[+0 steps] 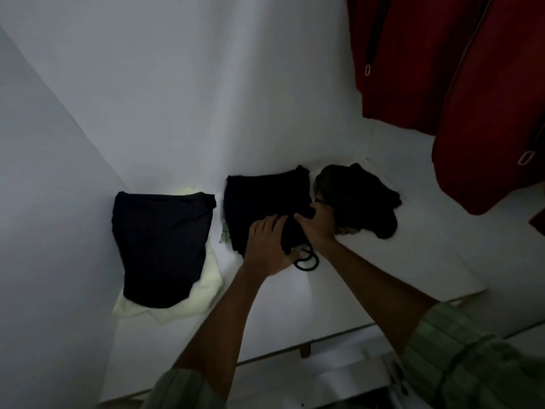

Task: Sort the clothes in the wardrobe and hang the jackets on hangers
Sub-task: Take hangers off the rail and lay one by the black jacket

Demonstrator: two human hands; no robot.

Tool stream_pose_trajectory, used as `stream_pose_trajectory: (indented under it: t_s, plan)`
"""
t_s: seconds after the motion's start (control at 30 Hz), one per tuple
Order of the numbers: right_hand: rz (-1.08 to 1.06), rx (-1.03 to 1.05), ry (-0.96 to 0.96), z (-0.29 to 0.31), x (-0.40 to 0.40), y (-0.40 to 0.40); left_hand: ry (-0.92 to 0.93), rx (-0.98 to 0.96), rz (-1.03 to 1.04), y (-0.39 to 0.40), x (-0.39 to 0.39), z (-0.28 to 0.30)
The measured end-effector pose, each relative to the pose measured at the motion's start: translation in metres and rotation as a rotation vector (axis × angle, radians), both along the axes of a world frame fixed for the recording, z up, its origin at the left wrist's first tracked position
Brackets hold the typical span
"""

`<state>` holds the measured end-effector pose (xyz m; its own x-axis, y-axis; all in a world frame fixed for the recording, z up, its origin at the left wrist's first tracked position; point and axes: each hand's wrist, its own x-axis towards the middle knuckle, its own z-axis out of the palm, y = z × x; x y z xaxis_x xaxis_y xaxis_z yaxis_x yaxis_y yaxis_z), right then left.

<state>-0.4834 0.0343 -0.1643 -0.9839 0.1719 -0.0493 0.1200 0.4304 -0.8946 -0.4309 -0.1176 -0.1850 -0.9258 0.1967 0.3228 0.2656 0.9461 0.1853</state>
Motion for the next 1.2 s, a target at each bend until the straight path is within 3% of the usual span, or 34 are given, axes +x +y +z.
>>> stream_pose_trajectory:
  t_s: [0.13, 0.23, 0.3, 0.4, 0.5, 0.63, 0.77, 0.87, 0.97, 1.07, 1.2]
  plan:
    - [-0.094, -0.242, -0.183, 0.001, -0.012, 0.002, -0.042, 0.192, 0.04, -0.003, -0.01, 0.001]
    - [-0.102, -0.501, -0.221, 0.019, -0.019, 0.005, -0.103, 0.444, 0.041, -0.002, -0.014, 0.011]
    - [0.01, -0.722, -0.262, 0.042, -0.018, 0.003, -0.246, 0.714, 0.147, -0.007, -0.017, 0.021]
    - [0.242, -0.893, -0.3, 0.067, -0.018, -0.002, -0.396, 1.211, 0.219, -0.018, -0.018, 0.033]
    - [0.3, -0.96, -0.337, 0.074, -0.019, -0.011, -0.464, 1.394, 0.171, -0.023, -0.016, 0.04]
    - [0.27, -1.036, -0.327, 0.061, -0.021, -0.018, -0.54, 1.419, 0.069, -0.029, -0.016, 0.037]
    - [0.192, -1.171, -0.298, 0.044, -0.018, -0.017, -0.391, 1.001, 0.053, -0.016, -0.01, 0.031]
    - [0.123, -1.241, -0.265, 0.033, -0.011, -0.014, -0.225, 0.874, 0.196, 0.004, -0.008, 0.027]
    - [-0.024, -1.257, -0.229, 0.018, -0.003, -0.008, -0.197, 0.955, 0.343, 0.01, -0.009, 0.037]
    - [-0.036, -1.192, -0.283, 0.011, 0.004, -0.008, -0.237, 1.185, 0.298, 0.001, -0.01, 0.048]
    - [0.088, -1.266, -0.39, 0.027, 0.011, -0.026, -0.093, 1.093, 0.239, -0.007, -0.004, 0.082]
